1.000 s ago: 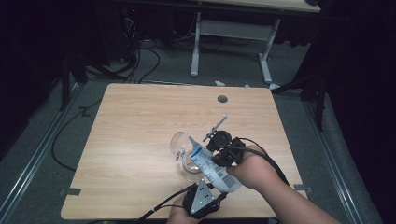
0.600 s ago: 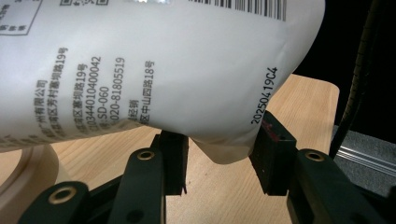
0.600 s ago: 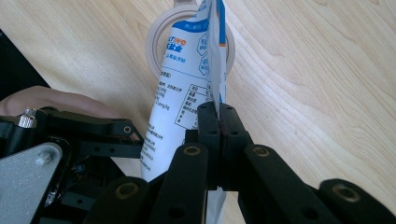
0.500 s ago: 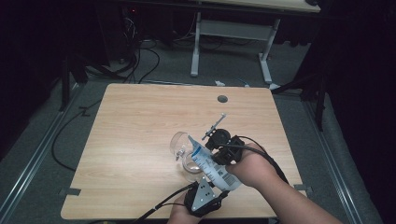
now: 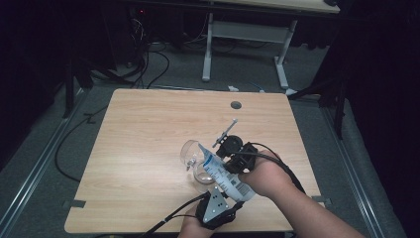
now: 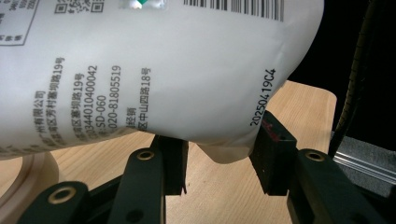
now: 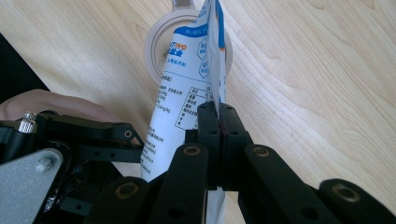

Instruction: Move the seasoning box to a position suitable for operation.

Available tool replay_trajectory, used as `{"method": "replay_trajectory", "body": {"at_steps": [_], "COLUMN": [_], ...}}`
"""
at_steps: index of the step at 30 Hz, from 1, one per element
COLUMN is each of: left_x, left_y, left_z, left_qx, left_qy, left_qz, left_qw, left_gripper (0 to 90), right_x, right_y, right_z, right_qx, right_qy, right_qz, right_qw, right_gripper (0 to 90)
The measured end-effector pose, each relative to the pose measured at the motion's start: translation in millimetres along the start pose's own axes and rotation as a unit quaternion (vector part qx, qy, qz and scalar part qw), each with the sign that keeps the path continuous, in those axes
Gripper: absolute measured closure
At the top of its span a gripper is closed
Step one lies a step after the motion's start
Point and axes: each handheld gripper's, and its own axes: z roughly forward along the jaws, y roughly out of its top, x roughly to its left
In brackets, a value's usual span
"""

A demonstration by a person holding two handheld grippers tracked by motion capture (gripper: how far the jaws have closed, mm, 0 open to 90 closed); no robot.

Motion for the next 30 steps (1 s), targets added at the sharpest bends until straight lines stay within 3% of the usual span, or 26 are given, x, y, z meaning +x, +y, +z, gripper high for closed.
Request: {"method": "replay_trajectory", "body": {"at_steps": [30], "left_x": [1.3], "left_y": [5.0], "left_z": [0.0], "left_qx": [-0.010], "left_qy": [0.000], "left_qz": [-0.004], "left_qw": [0.9999], "left_gripper": [60.4], "right_x": [0.5], "right_y": [5.2], "right_z": [-4.1], "right_qx": [0.003], "right_qy": [-0.007], "right_qz": [-0.008], "right_qw": [0.9999], "right_gripper": [90.0]}}
